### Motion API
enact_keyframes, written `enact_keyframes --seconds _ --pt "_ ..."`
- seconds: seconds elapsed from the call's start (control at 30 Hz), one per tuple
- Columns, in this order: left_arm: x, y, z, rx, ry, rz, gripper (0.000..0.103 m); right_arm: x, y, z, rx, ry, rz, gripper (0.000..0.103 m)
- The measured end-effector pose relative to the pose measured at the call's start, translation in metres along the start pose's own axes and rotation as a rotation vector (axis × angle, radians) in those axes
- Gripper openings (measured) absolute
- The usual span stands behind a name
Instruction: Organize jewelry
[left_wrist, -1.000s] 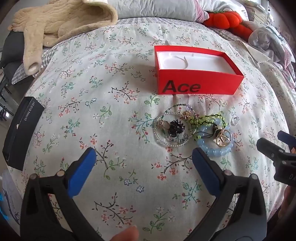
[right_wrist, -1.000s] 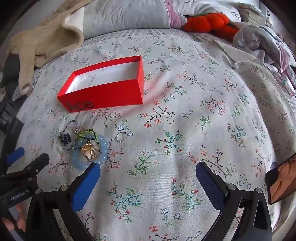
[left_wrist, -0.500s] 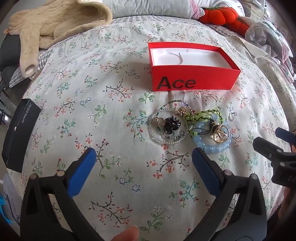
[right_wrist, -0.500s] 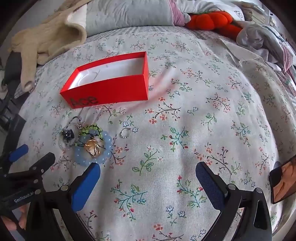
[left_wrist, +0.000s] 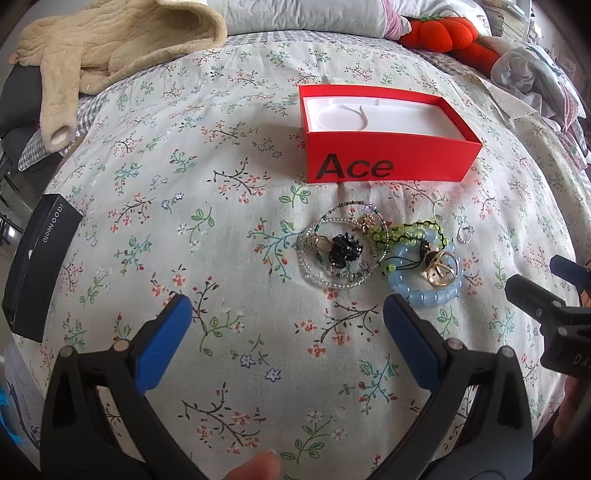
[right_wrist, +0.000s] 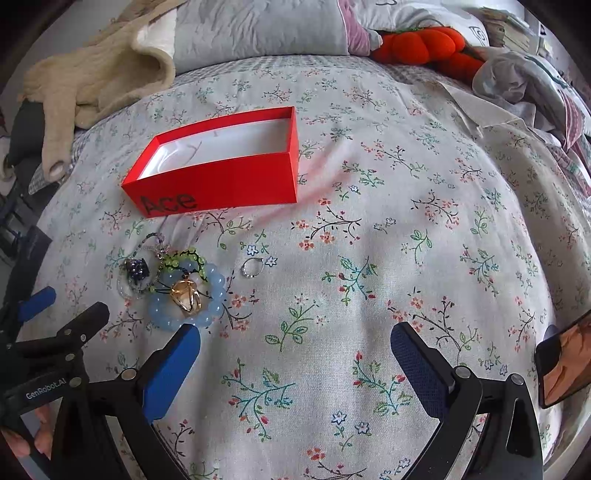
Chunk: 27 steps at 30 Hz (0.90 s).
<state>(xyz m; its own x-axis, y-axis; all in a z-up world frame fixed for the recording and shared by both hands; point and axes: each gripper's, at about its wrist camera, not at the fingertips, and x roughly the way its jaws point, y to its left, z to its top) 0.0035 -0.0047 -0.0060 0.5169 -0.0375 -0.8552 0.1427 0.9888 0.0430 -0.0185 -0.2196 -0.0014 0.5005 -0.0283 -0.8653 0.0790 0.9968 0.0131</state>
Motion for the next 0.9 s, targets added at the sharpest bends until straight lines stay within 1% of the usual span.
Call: enact_keyframes --seconds 0.57,0.9 --pt "-0.0025 0.0013 0.0013 -0.009 -0.01 -0.004 0.103 -0.0062 0.0016 0.0026 -0.002 -0.032 -0.002 0.103" --pt "-0.0031 0.0028 0.0011 -0.009 -0.012 -0.006 0.103 -0.0059 0.0032 0.0027 -0.006 -0.031 -0.001 0.103"
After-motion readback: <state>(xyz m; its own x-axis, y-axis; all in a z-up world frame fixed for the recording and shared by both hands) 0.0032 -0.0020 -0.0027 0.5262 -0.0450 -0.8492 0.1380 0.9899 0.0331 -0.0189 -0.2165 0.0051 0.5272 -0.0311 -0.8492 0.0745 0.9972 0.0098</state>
